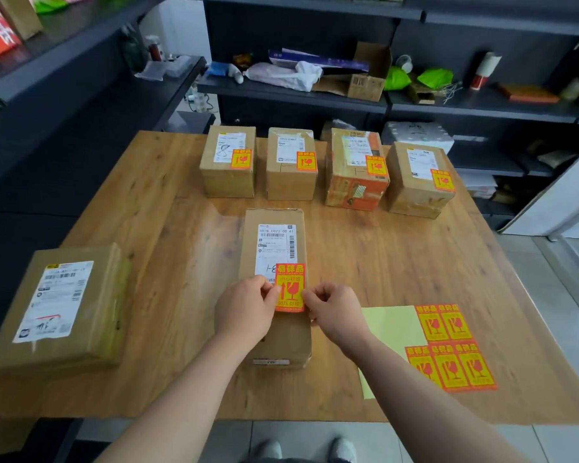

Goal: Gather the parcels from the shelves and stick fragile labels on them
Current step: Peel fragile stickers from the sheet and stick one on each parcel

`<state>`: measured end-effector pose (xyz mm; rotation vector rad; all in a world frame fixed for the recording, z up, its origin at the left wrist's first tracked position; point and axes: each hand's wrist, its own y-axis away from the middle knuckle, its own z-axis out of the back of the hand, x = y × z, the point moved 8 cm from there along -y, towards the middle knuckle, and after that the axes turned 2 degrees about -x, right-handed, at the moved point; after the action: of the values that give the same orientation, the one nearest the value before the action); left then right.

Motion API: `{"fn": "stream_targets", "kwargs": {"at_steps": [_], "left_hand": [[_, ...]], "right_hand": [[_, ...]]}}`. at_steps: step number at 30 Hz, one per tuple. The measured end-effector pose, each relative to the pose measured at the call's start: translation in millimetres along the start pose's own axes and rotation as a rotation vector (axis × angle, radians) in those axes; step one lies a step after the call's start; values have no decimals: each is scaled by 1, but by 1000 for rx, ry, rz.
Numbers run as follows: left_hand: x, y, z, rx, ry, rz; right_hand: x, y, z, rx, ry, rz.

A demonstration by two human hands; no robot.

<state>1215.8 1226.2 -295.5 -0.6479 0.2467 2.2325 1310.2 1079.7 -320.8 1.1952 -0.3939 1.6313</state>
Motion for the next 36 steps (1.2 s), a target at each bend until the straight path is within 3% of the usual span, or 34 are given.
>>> {"fn": "stream_targets", "kwargs": {"at_steps": [17,36], "left_hand": [[-4,-19,-15,122,-120,-53],[-4,-23,-19,122,-166,-38]], "right_hand": [[-7,-11,1,-9,-30,-134],[-9,-15,0,-21,5,-167]]}}
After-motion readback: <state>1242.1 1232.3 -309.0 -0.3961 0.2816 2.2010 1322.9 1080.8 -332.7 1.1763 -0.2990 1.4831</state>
